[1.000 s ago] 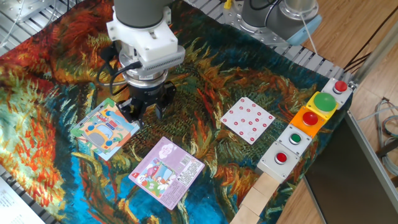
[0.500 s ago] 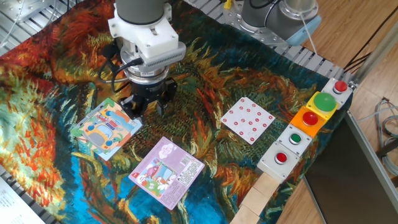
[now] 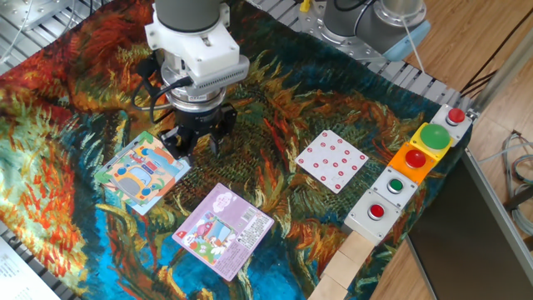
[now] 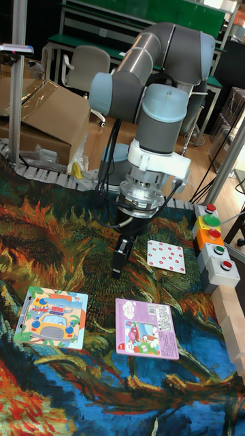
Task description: Assemble one piece of a puzzle
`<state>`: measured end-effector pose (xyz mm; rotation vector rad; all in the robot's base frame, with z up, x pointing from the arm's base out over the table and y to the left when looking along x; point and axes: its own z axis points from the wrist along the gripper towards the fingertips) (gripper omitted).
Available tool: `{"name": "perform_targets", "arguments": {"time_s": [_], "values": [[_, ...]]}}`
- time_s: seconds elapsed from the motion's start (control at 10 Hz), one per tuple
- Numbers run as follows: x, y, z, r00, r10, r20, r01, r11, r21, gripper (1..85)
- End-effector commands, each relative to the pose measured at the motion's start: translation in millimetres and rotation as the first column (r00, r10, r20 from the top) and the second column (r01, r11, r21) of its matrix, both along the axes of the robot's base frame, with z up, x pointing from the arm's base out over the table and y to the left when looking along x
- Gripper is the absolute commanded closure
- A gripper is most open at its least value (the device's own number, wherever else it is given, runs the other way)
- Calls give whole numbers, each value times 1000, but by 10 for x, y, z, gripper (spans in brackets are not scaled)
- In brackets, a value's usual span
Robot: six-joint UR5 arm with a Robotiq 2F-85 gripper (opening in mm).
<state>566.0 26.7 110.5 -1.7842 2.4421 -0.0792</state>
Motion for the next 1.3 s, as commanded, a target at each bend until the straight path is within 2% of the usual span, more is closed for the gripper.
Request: {"name": "perform_targets", "arguments": {"time_s": [0.0, 0.2, 0.3, 0.5, 0.6, 0.7, 0.9, 1.0, 1.1, 1.2], "values": [[22, 65, 18, 1000, 12, 9, -12, 1000, 28, 360], [-6, 45, 14, 999, 35, -1, -35, 999, 17, 360], [94, 107, 0, 998, 58, -2, -58, 998, 5, 360], [299, 339, -159, 998, 68, -2, -68, 998, 2, 360], [350, 406, -225, 996, 85, -9, -85, 996, 5, 360], [306, 455, -261, 995, 99, -32, -98, 995, 15, 333], [187, 402, -271, 988, 134, -79, -135, 991, -2, 310], [95, 434, -272, 985, 134, -112, -133, 991, 15, 307], [87, 442, -271, 982, 154, -114, -153, 988, 18, 307], [75, 509, -268, 978, 176, -113, -172, 984, 44, 307]]}}
